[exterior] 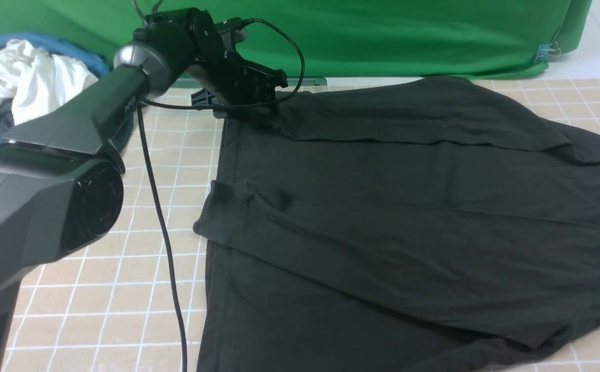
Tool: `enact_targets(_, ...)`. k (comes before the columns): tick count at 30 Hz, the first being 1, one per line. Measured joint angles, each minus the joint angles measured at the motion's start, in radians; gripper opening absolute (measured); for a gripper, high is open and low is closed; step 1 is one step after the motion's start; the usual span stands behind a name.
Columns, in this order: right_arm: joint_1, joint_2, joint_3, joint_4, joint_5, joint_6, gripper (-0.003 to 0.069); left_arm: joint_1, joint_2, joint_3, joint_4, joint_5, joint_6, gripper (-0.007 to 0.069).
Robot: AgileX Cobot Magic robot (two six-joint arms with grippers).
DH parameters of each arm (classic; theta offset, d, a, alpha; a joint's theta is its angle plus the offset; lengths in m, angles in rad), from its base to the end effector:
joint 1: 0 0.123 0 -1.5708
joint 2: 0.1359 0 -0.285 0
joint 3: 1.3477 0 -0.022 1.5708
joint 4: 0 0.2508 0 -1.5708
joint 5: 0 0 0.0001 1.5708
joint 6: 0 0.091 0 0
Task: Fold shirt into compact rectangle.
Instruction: 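Grab the top left corner of the dark shirt with the left gripper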
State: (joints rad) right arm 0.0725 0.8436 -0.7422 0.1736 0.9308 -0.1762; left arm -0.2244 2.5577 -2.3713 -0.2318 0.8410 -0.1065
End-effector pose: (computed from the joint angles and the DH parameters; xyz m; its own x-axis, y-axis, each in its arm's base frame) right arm 0.1442 0.0231 0.3053 -0.7910 -0.1287 -0.5981 -0.2108 0.9751 0.0689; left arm 0.5448 -0.1403 0.1718 -0.8358 -0.0716 -0.5443 0.1061 0.9517 -0.2881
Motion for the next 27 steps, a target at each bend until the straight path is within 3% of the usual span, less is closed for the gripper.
enact_targets(6,0.000,0.000,0.000,0.000,0.000,0.000,0.0101,0.000,0.000,0.000,0.048,-0.013,0.000,0.0377)
enact_targets(20,0.000,0.000,0.000,0.000,0.000,0.000,0.0113,0.000,0.017,0.000,0.057,-0.026,0.002,0.0370)
enact_targets(23,0.000,0.000,0.000,0.000,0.000,0.000,0.0115,0.000,0.018,0.000,0.055,-0.009,0.002,0.0318)
enact_targets(27,0.000,0.000,0.000,0.000,0.000,0.000,0.0119,0.003,0.019,0.000,0.045,0.004,-0.017,0.0133)
